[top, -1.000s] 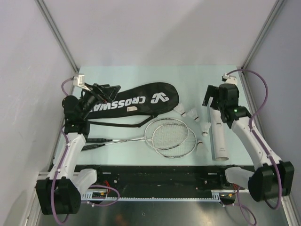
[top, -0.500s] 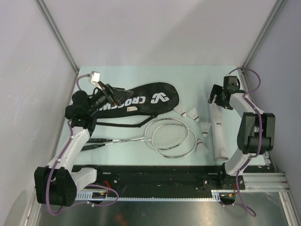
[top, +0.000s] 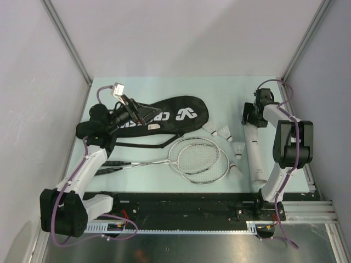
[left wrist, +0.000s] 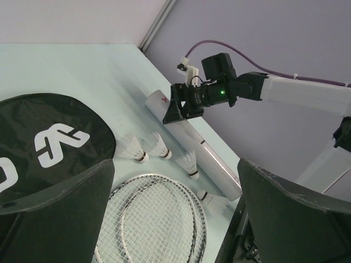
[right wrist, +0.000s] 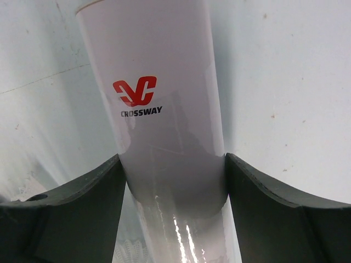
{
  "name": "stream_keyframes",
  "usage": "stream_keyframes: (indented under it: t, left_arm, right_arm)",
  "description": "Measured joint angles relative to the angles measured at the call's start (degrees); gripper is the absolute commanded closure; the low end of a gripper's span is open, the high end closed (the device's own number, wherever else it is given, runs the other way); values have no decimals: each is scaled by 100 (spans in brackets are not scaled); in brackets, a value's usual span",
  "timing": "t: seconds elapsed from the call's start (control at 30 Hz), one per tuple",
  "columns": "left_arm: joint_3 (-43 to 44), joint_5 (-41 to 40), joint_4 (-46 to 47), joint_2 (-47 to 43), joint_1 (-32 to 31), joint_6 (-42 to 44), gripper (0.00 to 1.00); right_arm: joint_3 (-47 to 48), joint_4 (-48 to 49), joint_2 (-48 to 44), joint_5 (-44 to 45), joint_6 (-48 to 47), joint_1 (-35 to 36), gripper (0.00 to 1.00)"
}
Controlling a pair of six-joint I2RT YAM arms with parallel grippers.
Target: Pack up the badminton gear
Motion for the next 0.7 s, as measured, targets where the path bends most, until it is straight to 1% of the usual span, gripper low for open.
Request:
stream_keyframes:
  t: [0.07, 0.1, 0.13, 0.2, 0.27, 0.37, 0.43, 0.5, 0.6, 0.7]
  left_arm:
    - [0, 2, 0, 0, -26, 0, 0]
    - [0, 2, 0, 0, -37, 0, 0]
    - [0, 4, 0, 2, -48, 0, 0]
    - [0, 13, 0, 17, -63, 0, 0]
    - [0, 15, 0, 44, -83, 0, 0]
    - [0, 20, -2, 68, -111, 2, 0]
    - [0, 50, -2, 70, -131, 2, 0]
    - [9, 74, -2, 72, -164, 2, 2]
    - [39, 120, 0, 94, -249, 7, 3]
    - [92, 170, 2, 157, -332, 4, 3]
  right_arm:
    - [28, 11, 20, 26, -96, 55, 49]
    - [33, 28, 22, 46, -155, 90, 56]
    - [33, 42, 22, 74, -214, 131, 58]
    - [33, 46, 22, 140, -310, 199, 62]
    - [33, 48, 20, 299, -382, 315, 64]
    - [33, 46, -79, 780, -579, 562, 68]
    - [28, 46, -354, 1209, -778, 844, 72]
    - [33, 87, -778, 1565, -968, 1161, 74]
    - [175, 107, -1600, 1943, -1252, 1661, 73]
    - [518, 129, -2218, 2118, -1445, 2076, 73]
